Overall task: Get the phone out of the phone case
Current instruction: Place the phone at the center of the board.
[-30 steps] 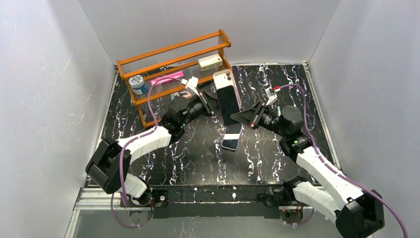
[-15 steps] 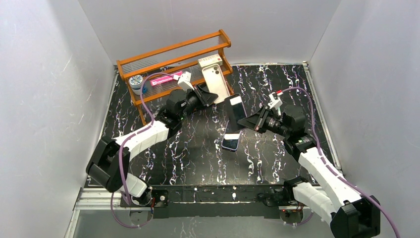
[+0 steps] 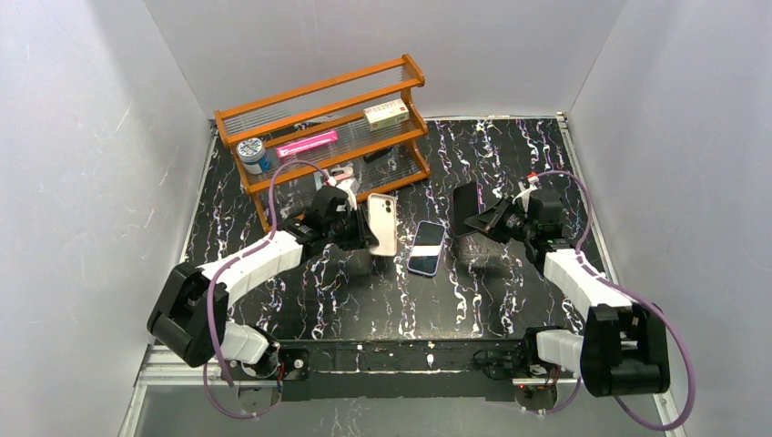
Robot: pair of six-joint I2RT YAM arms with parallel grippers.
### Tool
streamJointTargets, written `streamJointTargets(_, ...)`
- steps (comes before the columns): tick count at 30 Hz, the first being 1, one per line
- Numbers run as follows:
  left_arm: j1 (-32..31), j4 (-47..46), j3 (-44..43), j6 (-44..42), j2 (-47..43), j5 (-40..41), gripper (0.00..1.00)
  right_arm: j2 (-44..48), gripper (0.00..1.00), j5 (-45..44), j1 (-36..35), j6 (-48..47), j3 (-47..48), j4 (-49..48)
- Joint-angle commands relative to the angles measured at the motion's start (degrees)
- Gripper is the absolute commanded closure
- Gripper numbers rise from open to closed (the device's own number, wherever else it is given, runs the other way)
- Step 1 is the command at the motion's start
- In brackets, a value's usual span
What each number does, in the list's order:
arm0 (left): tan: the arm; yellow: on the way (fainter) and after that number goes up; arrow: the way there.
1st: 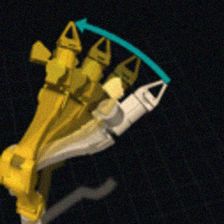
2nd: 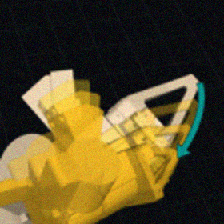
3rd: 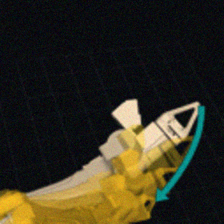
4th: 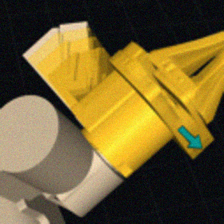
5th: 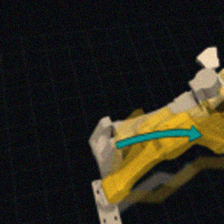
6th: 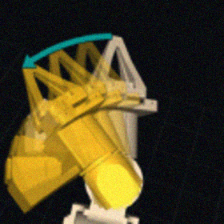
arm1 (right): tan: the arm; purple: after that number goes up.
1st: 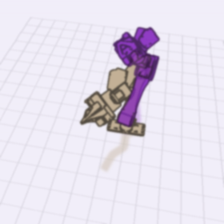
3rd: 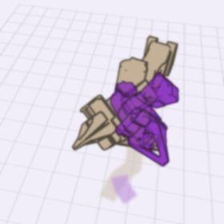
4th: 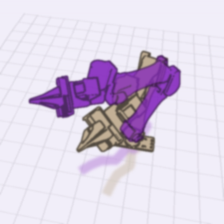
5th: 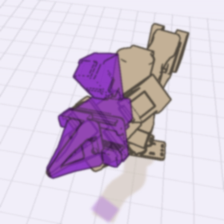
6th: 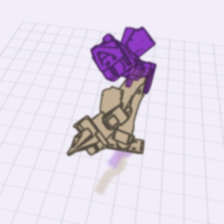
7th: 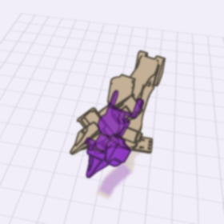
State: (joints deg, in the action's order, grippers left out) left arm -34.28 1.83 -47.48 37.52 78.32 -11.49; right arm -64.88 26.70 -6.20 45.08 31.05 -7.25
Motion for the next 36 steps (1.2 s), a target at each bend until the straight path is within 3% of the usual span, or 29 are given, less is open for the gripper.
streamJointTargets(1,0.18,5.0,0.73,-1.91,1.45,-4.54,1.0,-4.34,0.99,-1.34,1.95,-5.95,1.56,-4.63)
streamJointTargets(16,0.44,6.02,1.87,-3.59,8.86,-2.49,1.0,-19.62,0.97,0.86,3.08,-7.84,4.57,2.2)
streamJointTargets(24,1.24,8.63,3.45,-2.84,7.27,1.74,0.92,-20.13,0.62,-5.15,3.07,-9.66,5.05,7.12)
streamJointTargets(36,2.0,9.5,5.88,-0.98,3.77,5.21,0.79,-17.92,0.41,-11.69,3.12,-12.99,6.46,13.46)
